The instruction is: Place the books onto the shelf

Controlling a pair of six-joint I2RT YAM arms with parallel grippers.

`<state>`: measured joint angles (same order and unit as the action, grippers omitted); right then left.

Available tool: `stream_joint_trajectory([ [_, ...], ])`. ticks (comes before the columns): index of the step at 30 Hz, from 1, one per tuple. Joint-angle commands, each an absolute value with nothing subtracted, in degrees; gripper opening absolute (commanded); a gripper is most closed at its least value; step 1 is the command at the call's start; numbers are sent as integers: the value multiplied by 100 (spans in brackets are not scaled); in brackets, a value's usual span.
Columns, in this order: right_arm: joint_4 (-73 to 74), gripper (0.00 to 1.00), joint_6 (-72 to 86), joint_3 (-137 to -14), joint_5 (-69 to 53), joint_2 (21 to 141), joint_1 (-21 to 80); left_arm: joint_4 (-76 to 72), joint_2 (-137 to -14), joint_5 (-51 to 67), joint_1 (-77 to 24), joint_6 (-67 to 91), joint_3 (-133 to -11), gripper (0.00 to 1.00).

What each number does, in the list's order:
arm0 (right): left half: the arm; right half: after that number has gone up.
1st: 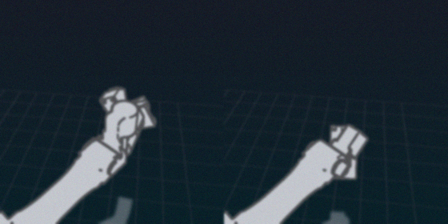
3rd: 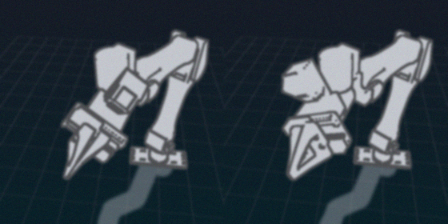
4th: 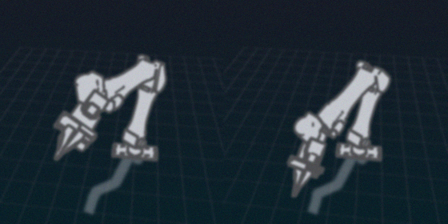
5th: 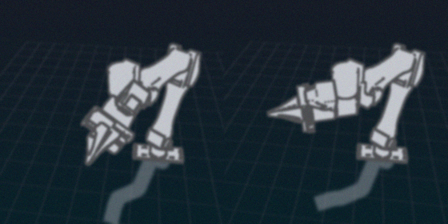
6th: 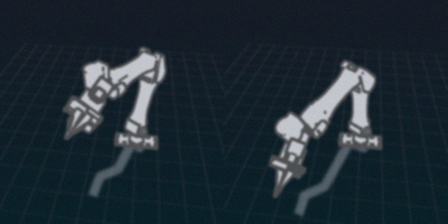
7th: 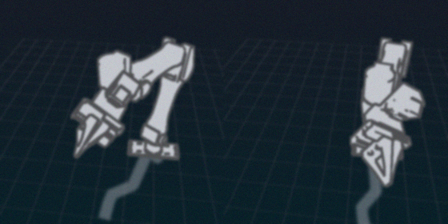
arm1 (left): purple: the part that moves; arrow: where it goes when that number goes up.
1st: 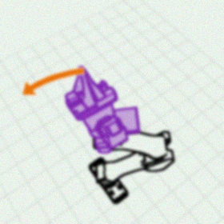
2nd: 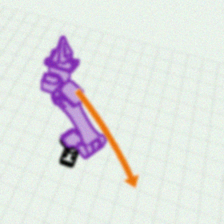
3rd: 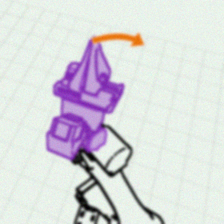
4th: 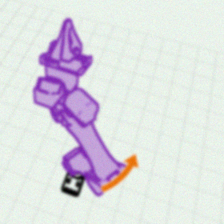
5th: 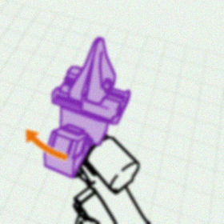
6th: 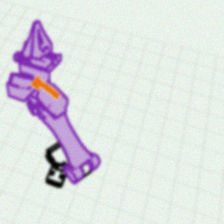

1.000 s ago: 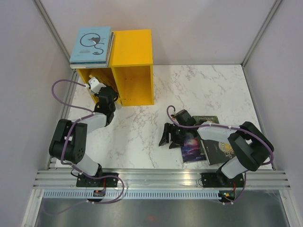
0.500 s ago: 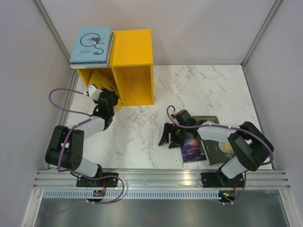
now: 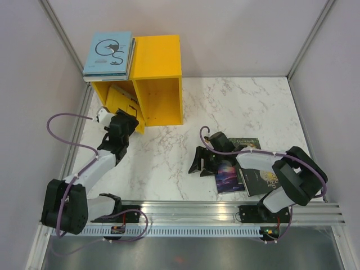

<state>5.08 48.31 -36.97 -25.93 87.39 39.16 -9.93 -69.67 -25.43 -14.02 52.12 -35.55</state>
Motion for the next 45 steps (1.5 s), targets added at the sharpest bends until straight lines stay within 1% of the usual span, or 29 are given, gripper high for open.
stream_joint_trajectory([
  [1,352,74,4808,-3472,-2294,8657,3929,-511,-6356,-2382,-1433,5362,-3385,65],
  [7,264,74,4886,-3279,-2215,8420,3929,324,-5574,-2233,-1433,5168,-3357,64],
  [11,158,74,4939,-3182,-2215,8332,3929,842,-5160,-2110,-1433,5080,-3331,59],
  [12,150,75,4957,-3156,-2224,8289,3929,896,-5072,-2040,-1433,5071,-3314,53],
  [14,141,75,4957,-3129,-2206,8253,3929,1106,-4879,-1943,-1433,5027,-3252,46],
  [15,132,74,4966,-3129,-2206,8227,3929,1186,-4834,-1821,-1433,5036,-3243,38],
  [17,123,74,4948,-3138,-2206,8227,3929,1335,-4747,-1653,-1433,5036,-3182,30],
  [18,132,75,4948,-3129,-2215,8227,3937,1432,-4729,-1487,-1433,5045,-3156,21],
  [20,132,74,4948,-3129,-2206,8227,3929,1511,-4711,-1372,-1433,5089,-3024,12],
  [21,123,74,4957,-3129,-2206,8235,3929,1607,-4702,-1319,-1433,5124,-2980,3],
  [26,123,74,4966,-3094,-2189,8191,3929,1740,-4737,-1292,-1433,5475,-2716,2],
  [30,114,74,4957,-3076,-2180,8235,3929,1705,-5044,-1371,-1441,5607,-2689,2],
  [38,44,74,4975,-3041,-2188,8437,3929,1162,-6562,-1819,-1433,6020,-2891,2],
  [45,44,73,4896,-3102,-2197,8683,3929,616,-7802,-1890,-1441,6249,-3488,2],
])
